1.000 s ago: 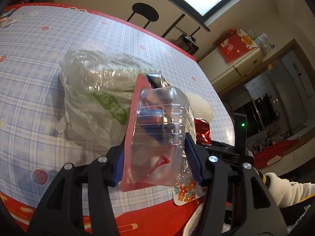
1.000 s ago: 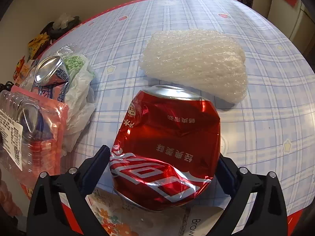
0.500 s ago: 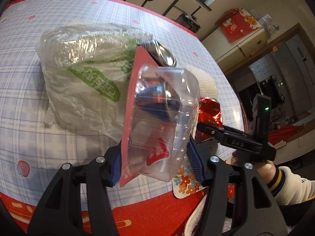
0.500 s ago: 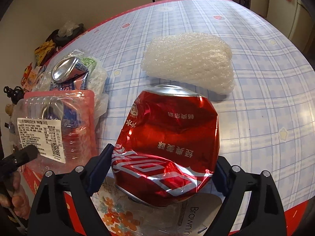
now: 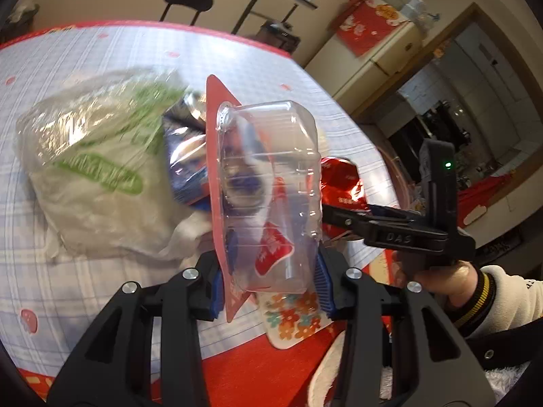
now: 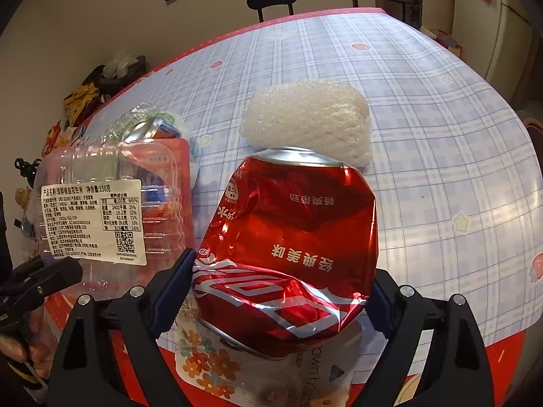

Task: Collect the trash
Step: 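Carry the crushed red can to the brown bin and open the right tool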

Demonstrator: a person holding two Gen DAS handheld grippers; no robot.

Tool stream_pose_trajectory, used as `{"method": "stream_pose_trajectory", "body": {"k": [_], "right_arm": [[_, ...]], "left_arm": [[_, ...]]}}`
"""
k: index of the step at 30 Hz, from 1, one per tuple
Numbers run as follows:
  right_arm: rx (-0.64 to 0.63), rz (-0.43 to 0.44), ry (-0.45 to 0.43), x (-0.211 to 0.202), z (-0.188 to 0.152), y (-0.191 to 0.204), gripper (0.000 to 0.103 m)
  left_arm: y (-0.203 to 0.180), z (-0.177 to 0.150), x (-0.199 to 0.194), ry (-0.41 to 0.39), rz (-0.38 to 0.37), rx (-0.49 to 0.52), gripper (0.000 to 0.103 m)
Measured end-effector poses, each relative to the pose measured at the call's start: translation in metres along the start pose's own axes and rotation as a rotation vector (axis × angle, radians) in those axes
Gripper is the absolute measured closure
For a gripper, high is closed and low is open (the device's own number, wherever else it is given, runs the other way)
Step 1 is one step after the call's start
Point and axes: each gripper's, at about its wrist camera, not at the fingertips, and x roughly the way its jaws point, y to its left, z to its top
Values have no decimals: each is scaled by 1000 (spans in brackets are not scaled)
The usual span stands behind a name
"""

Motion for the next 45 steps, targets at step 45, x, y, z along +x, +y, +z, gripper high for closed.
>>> {"method": "stream_pose_trajectory", "body": {"k": [45], "right_arm": [[73,3,-301,-167,30,-135,16]], "left_arm": [[-105,30,-94,-393,204,-62,59]]}}
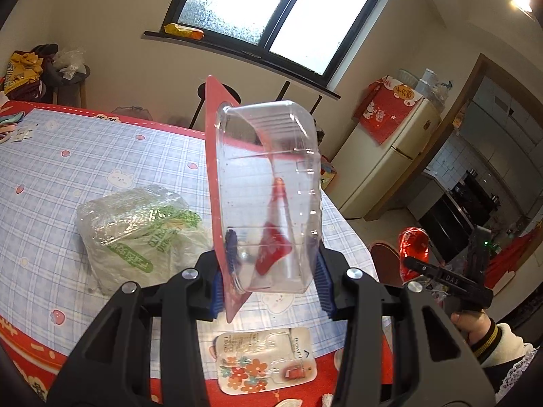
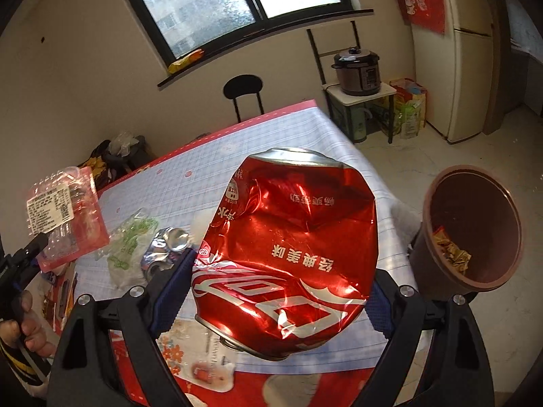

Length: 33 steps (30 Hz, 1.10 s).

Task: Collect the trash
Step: 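Carry the crushed red can to the brown bin and open the right tool, then move the left tool holding the plastic tray over the bin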

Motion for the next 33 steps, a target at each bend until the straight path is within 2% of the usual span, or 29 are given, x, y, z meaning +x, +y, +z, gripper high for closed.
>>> {"method": "stream_pose_trajectory", "body": {"k": [5,13,16,24,33], "right_arm": [[42,-114,-10,-8,22,-81,16],[111,-282,-20,-8,55,-202,15],[149,-301,-27,-11,65,-238,5],[151,-299,-140,-61,81,-270,5],[188,-355,-213,-132,53,-281,5]], "left_arm": [[-29,-4,14,-4,-6,-10,59],[-95,-10,61,9,-45,24,59],[-121,-13,81,36,-67,40,59],[-188,-15,126,99,-135,133,59],[-273,-23,182,198,-280,278,58]]}}
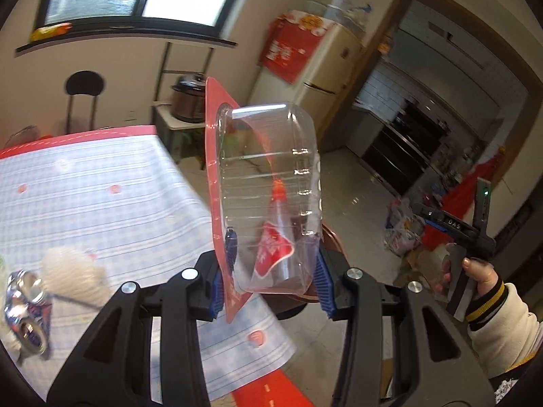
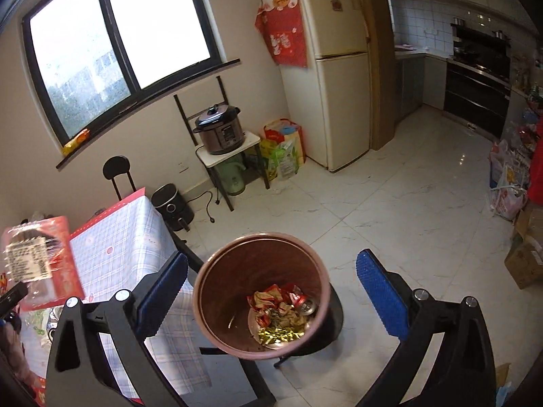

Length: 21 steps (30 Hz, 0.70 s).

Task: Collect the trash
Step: 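Move the left tool holding the plastic tray over the bin, then open the left tool to drop the clear plastic tray into the bin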

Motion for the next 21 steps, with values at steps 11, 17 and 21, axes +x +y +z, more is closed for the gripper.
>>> {"method": "stream_pose_trajectory", "body": {"k": [11,17,21], "right_arm": [[104,-123,-48,-87,-46,-51,5],[172,-219,-46,-119,-77,-76,5],[213,-264,-55,-136,-94,-86,5]], "left_arm": [[-76,13,133,163,-145,149,58],[-106,28,194,170,-159,183,58],[-114,50,219,156,-188,155,10]]}}
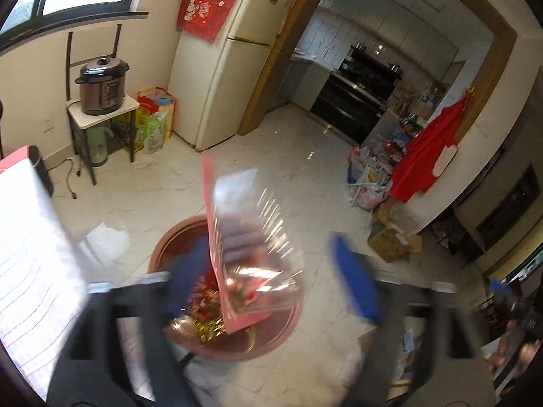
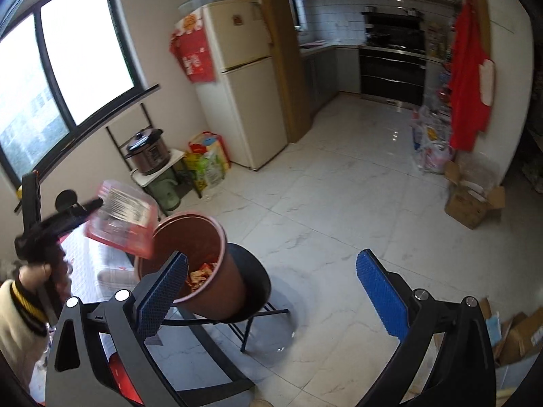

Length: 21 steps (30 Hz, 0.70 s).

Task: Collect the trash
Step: 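Open the left tool to drop the clear plastic tray into the bin, then return both tools over the remaining trash on the table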

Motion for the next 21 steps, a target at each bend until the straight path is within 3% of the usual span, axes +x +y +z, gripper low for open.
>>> {"method": "stream_pose_trajectory", "body": {"k": [4,10,21], "right_arm": [[15,0,-12,-12,-8,-6,5],[-24,58,-33,-16,-1,15,5],[-181,282,18,10,2,124,5]], "left_arm": [[0,18,-18,-56,10,-9,7],[18,13,-80,-122,100,20,6],[100,-36,-236,-213,394,-83,6]]}}
